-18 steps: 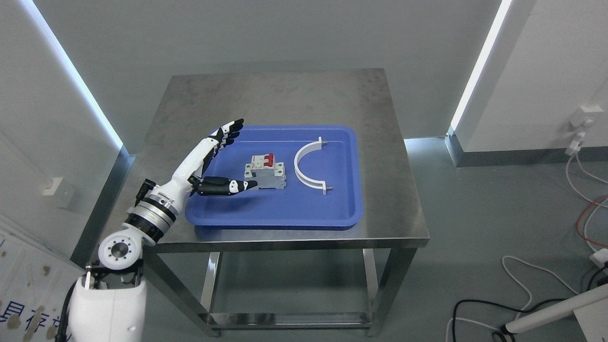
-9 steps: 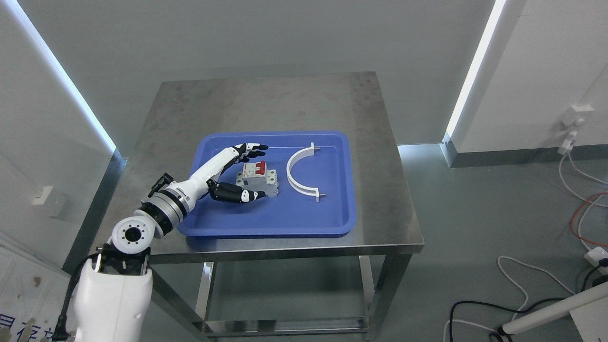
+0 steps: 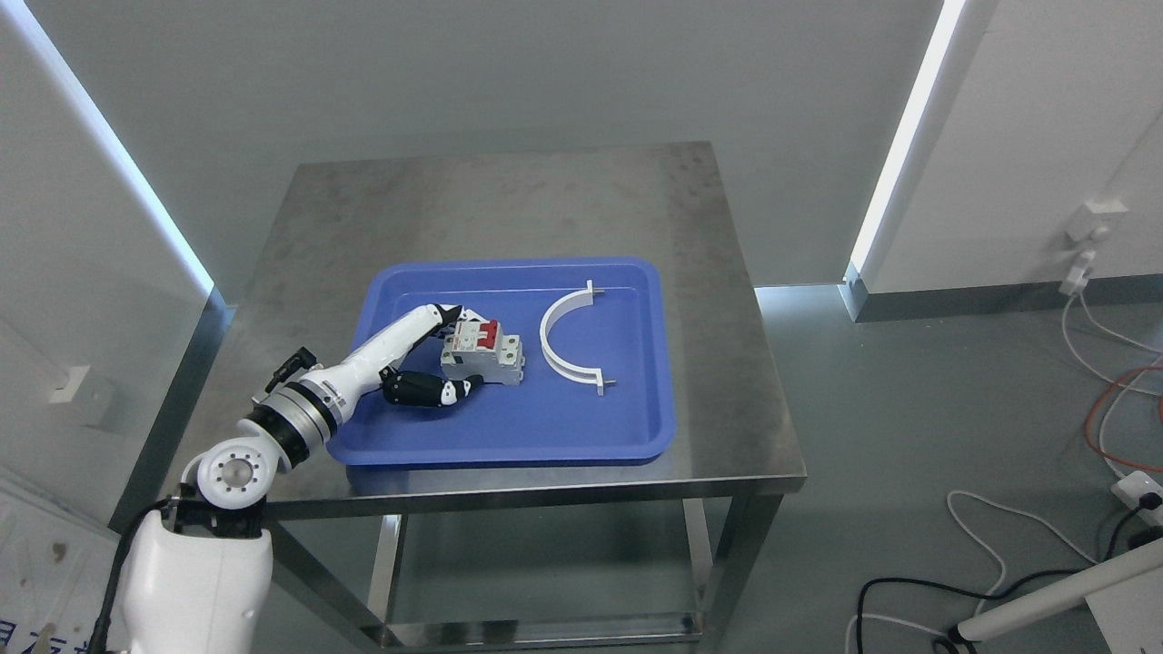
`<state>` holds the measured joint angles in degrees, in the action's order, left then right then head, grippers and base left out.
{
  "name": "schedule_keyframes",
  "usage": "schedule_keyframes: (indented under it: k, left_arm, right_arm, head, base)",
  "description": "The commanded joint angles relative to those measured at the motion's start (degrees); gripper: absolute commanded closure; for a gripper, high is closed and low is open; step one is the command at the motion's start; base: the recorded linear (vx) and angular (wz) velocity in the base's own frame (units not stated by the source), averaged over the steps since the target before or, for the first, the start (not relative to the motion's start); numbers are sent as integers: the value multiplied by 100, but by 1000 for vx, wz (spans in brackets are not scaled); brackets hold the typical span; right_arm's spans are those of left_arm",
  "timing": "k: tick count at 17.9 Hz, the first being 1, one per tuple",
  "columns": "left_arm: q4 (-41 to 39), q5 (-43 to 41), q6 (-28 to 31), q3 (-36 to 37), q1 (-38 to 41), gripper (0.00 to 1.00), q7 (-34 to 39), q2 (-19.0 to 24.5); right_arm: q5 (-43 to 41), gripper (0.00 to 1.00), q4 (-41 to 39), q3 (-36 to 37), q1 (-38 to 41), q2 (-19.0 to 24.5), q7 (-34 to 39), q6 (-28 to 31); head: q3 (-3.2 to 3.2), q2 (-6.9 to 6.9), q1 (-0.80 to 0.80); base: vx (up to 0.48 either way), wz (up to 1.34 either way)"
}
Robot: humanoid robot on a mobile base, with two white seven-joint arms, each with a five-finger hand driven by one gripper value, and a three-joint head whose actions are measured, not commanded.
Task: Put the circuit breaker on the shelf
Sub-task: 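Reach the left hand to the grey circuit breaker and grasp it, then lift the circuit breaker out of the tray with the left hand, then turn toward the bin shelf carrying the breaker in the left hand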
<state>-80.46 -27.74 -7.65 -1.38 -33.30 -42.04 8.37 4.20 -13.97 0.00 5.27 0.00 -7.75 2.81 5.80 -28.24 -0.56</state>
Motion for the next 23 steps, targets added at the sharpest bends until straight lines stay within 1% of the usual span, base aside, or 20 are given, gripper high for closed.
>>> schedule_keyframes:
  k: [1, 2, 4, 5, 6, 7, 8, 10, 12, 13, 18, 21, 22, 23]
  left_arm:
    - [242, 162, -166, -1477, -491, 90, 143, -737]
    - [198, 468, -279, -1627, -693, 89, 378, -737]
    - [49, 1083, -543, -1778, -766, 89, 1002, -737]
    - [-4, 1356, -814, -1805, -757, 88, 1361, -737]
    - [-74, 1480, -1052, -1813, -722, 87, 1844, -737]
    - [-162, 1508, -1132, -1805, -678, 86, 2466, -737]
    - [-258, 1508, -1133, -1753, -582, 83, 3221, -737]
    - [-617, 1517, -1055, -1577, -293, 85, 4383, -737]
    - [-1066, 1543, -905, -1427, 94, 86, 4450, -737]
    - [-1164, 1587, -896, -1401, 183, 86, 4450, -737]
    - [-1261, 1613, -528, -1453, 508, 86, 4398, -737]
    - [-1261, 1815, -150, -1786, 491, 86, 3293, -737]
    - [-1270, 1816, -123, -1874, 456, 86, 3081, -737]
    - [-1270, 1816, -114, -1892, 447, 86, 3079, -737]
  right_arm:
    - [2, 0, 0, -114, 0, -100, -7, 176]
    - [2, 0, 0, -114, 0, -100, 2, 176]
    - [2, 0, 0, -114, 0, -100, -7, 176]
    - [2, 0, 0, -114, 0, -100, 2, 176]
    - [2, 0, 0, -114, 0, -100, 2, 176]
    - [2, 0, 0, -114, 0, -100, -7, 167]
    - [2, 0, 0, -114, 0, -100, 2, 176]
    - [2, 0, 0, -114, 0, -100, 2, 176]
    - [2, 0, 0, -114, 0, -100, 2, 176]
    - [2, 0, 0, -114, 0, -100, -7, 176]
    - [2, 0, 0, -114, 0, -100, 2, 176]
    - [2, 0, 0, -114, 0, -100, 2, 176]
    - [2, 0, 0, -114, 0, -100, 2, 176]
    - [2, 0, 0, -114, 0, -100, 2, 176]
  head:
    - [0, 0, 0]
    - [0, 0, 0]
    - [0, 0, 0]
    - [0, 0, 0]
    - [0, 0, 0]
    - [0, 0, 0]
    - [0, 0, 0]
    - [0, 0, 0]
    - [0, 0, 0]
    - [0, 0, 0]
    - [0, 0, 0]
    - [0, 0, 0]
    - [0, 0, 0]
    - [0, 0, 0]
  base:
    - [31, -37]
    - [23, -42]
    - [21, -27]
    - [18, -11]
    - [17, -43]
    - [17, -43]
    - [12, -25]
    - [6, -13]
    - [-7, -4]
    - [-14, -8]
    - [-119, 8]
    - [-216, -42]
    - [-242, -324]
    - [-242, -324]
